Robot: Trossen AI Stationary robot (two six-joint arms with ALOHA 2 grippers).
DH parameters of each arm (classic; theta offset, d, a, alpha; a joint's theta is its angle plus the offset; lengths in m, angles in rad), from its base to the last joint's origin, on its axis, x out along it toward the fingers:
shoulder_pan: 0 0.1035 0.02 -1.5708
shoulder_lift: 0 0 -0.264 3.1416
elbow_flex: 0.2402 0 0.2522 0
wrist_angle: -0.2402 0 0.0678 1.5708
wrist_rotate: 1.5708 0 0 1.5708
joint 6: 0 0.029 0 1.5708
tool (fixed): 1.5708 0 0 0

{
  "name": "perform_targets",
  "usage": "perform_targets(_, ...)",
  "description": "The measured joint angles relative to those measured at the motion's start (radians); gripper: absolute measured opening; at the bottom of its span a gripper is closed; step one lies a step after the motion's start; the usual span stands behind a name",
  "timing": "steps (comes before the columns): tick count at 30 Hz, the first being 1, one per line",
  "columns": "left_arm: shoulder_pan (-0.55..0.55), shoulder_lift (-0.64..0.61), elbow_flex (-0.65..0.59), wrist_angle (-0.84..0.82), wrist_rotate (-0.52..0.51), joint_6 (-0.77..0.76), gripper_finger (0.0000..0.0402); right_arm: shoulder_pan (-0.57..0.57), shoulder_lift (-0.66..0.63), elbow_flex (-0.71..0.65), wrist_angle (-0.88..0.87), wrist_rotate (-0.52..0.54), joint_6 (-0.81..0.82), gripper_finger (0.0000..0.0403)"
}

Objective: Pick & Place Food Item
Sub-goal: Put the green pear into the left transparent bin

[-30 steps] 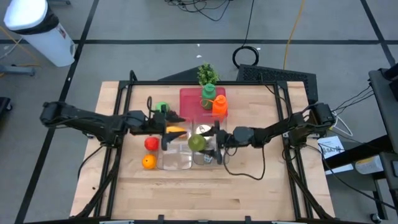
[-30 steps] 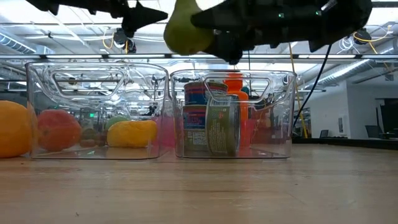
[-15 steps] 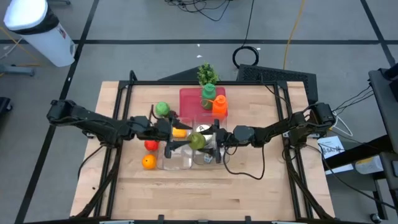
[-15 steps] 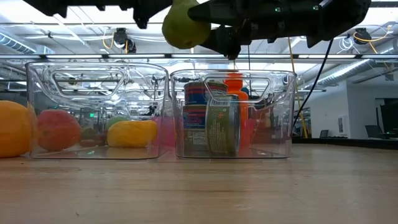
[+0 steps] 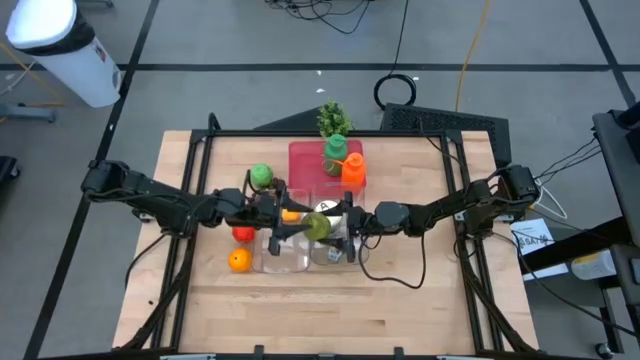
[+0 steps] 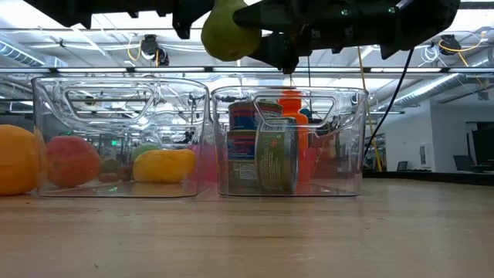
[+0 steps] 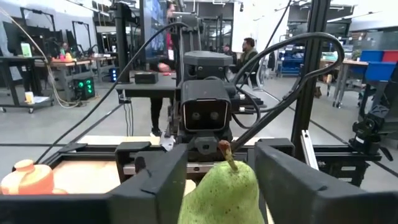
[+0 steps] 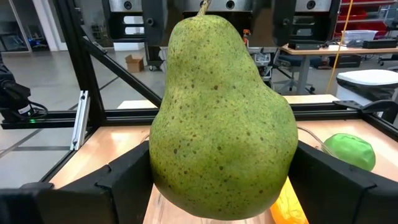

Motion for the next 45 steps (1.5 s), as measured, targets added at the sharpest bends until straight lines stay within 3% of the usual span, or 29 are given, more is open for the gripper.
perform_targets(8, 0.011, 0.0, 0.0, 0.0, 0.0, 0.007, 0.0099, 0.0, 0.0, 0.0, -0.001, 0.003, 0.0, 0.0309)
perform_targets(20, 0.014, 0.0, 0.0, 0.0, 0.03, 0.022, 0.0008, -0.003, 0.0, 0.0, 0.0, 0.001, -0.001, 0.0309)
perform_targets(23, 0.015, 0.0, 0.0, 0.002, 0.077, 0.051, 0.0008, -0.005, 0.0, 0.0, -0.005, -0.003, -0.003, 0.0309)
perform_targets(31, 0.007, -0.005, 0.0, 0.025, 0.069, 0.064, 0.0004, -0.009, -0.002, 0.0, -0.003, -0.003, -0.004, 0.0311)
perform_targets(36, -0.034, -0.086, -0.003, -0.017, -0.025, 0.076, 0.0002, -0.009, -0.002, -0.001, -0.017, 0.002, 0.0, 0.0383)
perform_targets(45, -0.084, -0.264, -0.156, -0.06, -0.168, 0.069, 0.0001, -0.01, -0.001, -0.001, -0.027, 0.001, 0.0, 0.0341)
